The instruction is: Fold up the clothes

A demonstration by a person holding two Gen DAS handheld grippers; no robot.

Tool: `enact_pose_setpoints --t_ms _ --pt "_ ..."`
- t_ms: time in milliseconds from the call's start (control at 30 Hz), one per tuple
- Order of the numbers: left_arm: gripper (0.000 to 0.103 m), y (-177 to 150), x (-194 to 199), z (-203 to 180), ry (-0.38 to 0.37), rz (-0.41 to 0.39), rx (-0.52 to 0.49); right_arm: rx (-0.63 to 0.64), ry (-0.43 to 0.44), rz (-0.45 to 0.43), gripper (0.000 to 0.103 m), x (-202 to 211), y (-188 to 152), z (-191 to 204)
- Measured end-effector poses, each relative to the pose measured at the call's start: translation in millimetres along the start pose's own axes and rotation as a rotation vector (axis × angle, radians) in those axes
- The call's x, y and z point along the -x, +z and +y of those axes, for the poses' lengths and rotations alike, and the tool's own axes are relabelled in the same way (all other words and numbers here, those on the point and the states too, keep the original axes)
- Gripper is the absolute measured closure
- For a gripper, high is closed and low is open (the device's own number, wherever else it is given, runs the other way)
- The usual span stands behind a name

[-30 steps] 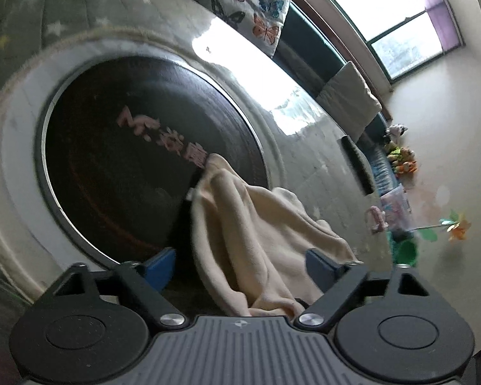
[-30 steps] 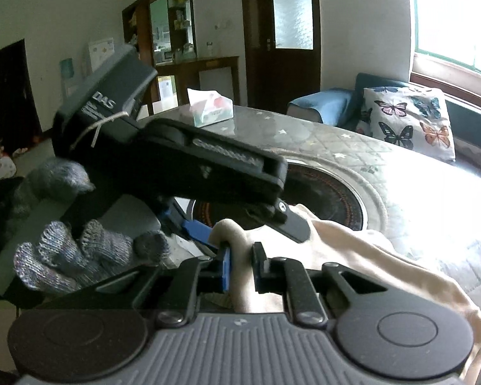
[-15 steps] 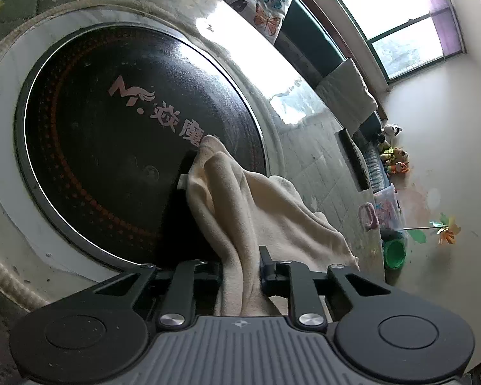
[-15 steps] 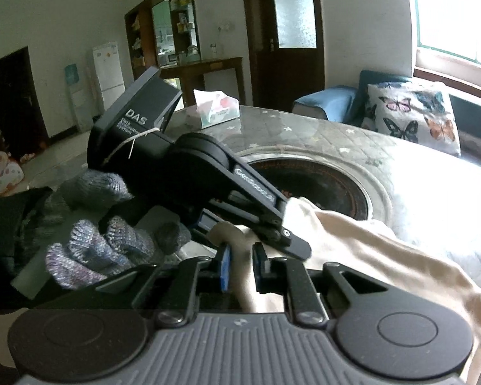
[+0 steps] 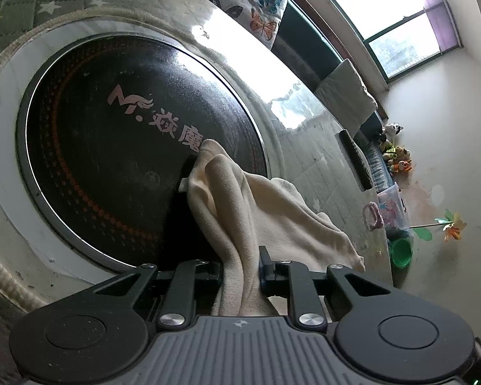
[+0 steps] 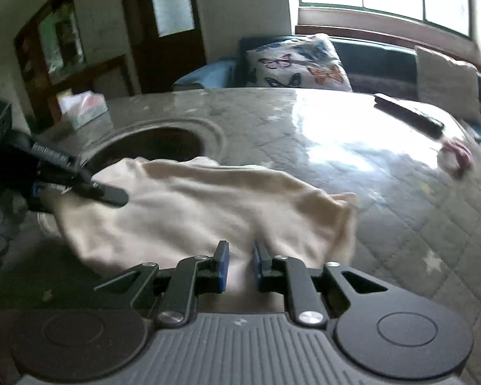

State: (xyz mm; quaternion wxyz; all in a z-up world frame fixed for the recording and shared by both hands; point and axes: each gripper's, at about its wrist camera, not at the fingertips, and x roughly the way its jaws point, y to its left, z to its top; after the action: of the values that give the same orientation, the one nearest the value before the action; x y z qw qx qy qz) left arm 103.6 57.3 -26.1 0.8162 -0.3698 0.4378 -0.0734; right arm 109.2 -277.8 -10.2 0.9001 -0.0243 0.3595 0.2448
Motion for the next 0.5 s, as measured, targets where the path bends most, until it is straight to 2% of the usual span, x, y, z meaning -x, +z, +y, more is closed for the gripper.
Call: enact_pose_setpoints --t_ms 167,367,467,500 --pt "0.082 -0.6 -0.4 -1.1 0.006 -0.002 -0.011 -0.011 -0.041 -0.039 0.089 -7.1 18.5 -11.5" --pt "0.082 -0.7 -4.6 -2.6 0.002 0.000 -0.018 -0.064 -0.109 -0.024 0.088 -35.2 26.7 -35.1" --pt "0.080 1.0 -6.3 -2.6 0.000 0.002 -0.021 -0.093 -0.113 -0.049 0.083 -25.3 25.5 -43.4" --pt "0.079 1.3 -6.6 -3.0 0.000 0.002 -0.022 -0.103 -0.114 -0.058 0.074 -21.6 25.1 -46.1"
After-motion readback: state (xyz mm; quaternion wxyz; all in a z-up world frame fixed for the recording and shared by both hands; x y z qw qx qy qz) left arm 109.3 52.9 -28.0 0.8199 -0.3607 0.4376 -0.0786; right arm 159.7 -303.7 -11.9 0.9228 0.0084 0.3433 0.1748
